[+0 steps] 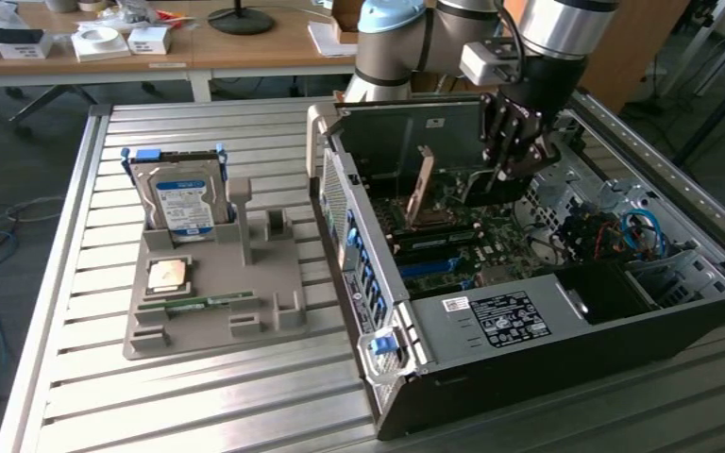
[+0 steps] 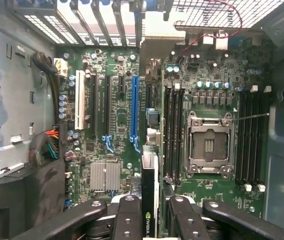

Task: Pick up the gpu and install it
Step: 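Insert the gpu into the slot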

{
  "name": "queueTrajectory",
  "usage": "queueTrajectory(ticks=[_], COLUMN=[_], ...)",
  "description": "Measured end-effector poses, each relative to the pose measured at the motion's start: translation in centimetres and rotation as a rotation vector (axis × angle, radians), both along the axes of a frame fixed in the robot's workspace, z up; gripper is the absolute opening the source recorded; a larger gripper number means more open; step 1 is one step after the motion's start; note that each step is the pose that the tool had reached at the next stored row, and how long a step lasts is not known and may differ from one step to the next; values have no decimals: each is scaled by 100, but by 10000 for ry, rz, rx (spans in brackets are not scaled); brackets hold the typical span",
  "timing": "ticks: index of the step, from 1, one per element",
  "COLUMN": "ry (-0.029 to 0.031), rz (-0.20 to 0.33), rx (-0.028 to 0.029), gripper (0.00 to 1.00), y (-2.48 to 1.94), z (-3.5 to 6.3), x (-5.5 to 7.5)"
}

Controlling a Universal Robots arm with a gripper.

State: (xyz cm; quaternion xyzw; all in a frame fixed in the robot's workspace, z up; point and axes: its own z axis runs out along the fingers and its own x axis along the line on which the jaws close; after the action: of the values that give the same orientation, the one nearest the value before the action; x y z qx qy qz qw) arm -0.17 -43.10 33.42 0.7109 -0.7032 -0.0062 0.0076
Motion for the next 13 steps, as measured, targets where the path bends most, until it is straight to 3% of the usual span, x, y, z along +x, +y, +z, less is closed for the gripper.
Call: queueTrajectory(ticks=[5, 13], ry=[-22, -131], rz=[-1, 0], rx=[74, 86], gripper=[26, 26], y=[-18, -34], z=[-8, -41], x=[-1, -3])
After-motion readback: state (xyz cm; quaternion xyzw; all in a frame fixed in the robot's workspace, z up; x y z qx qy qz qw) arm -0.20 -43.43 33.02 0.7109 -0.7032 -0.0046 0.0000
